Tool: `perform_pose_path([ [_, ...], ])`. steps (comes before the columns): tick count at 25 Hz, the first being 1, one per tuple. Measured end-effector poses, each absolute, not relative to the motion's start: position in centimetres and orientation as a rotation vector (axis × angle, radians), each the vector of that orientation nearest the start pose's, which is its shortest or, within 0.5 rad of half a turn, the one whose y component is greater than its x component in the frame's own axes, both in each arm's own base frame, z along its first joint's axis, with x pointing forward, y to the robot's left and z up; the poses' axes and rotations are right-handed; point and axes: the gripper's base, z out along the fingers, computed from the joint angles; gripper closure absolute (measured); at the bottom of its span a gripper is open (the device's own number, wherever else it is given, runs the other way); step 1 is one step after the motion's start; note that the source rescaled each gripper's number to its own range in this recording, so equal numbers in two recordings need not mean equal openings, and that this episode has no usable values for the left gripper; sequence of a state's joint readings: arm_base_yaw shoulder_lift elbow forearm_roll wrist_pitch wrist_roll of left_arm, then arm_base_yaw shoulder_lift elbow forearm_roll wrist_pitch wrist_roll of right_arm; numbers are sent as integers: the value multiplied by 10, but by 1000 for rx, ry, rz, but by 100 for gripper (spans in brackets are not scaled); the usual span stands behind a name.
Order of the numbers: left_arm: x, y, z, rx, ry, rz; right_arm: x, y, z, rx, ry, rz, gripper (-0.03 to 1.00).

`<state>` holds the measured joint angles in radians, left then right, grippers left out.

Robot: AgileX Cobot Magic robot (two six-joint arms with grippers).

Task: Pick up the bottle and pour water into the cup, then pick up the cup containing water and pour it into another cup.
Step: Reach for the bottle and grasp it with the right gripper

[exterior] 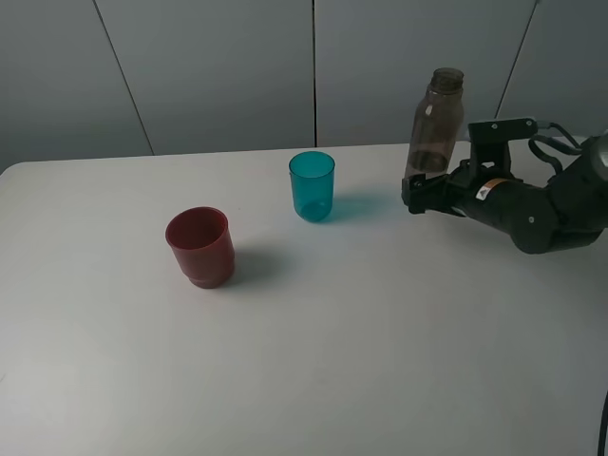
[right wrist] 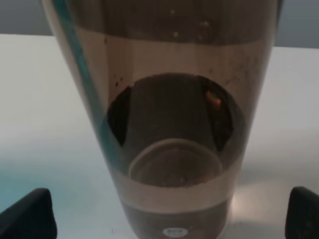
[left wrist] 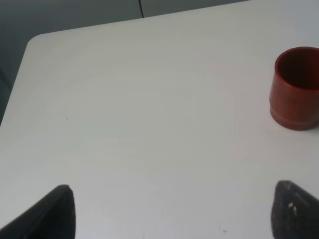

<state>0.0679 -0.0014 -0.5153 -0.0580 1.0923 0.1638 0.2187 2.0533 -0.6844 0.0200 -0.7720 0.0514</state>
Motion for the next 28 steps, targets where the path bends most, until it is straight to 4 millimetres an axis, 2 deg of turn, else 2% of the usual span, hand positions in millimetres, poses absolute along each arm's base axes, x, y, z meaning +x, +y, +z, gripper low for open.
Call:
perform_pose_path([
  [16,-8,-5,279,103,2056,74,355,76,73,-112,2025,172,-3],
  [23,-8,-5,279,103,2056,74,358,75,77,-84,1959,171,-3],
  [28,-8,-5,279,103,2056,74,358,75,70,-75,1944,169,-3],
])
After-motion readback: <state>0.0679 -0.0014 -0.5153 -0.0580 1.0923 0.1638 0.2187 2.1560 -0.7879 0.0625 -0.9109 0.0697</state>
